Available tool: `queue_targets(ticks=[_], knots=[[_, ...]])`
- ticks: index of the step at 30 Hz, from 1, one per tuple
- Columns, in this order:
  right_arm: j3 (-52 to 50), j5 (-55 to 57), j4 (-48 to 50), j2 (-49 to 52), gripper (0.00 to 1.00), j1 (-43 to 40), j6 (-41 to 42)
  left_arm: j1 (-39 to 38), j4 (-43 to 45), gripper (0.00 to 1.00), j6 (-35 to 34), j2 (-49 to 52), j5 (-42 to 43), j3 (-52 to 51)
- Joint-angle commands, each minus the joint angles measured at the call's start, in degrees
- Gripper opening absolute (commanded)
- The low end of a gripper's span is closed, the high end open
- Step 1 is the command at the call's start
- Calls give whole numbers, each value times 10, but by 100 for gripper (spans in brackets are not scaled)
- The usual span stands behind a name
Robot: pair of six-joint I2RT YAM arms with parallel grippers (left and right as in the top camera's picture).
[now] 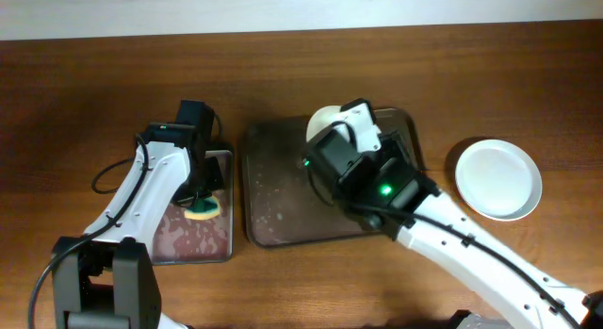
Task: Clean dirty plates on tray and stack at the side
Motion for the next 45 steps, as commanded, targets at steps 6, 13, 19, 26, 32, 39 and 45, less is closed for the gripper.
queue_targets(ticks=[6, 13, 19, 26, 32, 39, 45], knots=[[13, 132, -49, -10, 4, 109, -8, 2, -1, 0, 18, -14, 6, -2], [13, 153, -58, -10, 4, 124, -21, 2, -2, 0, 18, -14, 6, -2], [13, 153, -57, -7, 4, 123, -21, 2, -3, 0, 18, -14, 6, -2], [13, 152, -56, -7, 4, 123, -20, 2, -12, 0, 18, -14, 6, -2], [12, 79, -61, 19, 4, 90, 54, 2, -14, 0, 18, -14, 6, -2], [20, -325, -50, 14, 4, -172, 109, 2, -20, 0, 21, -14, 6, -2], [32, -560, -37, 20, 4, -525, 108, 2, -24, 0, 22, -14, 6, -2]])
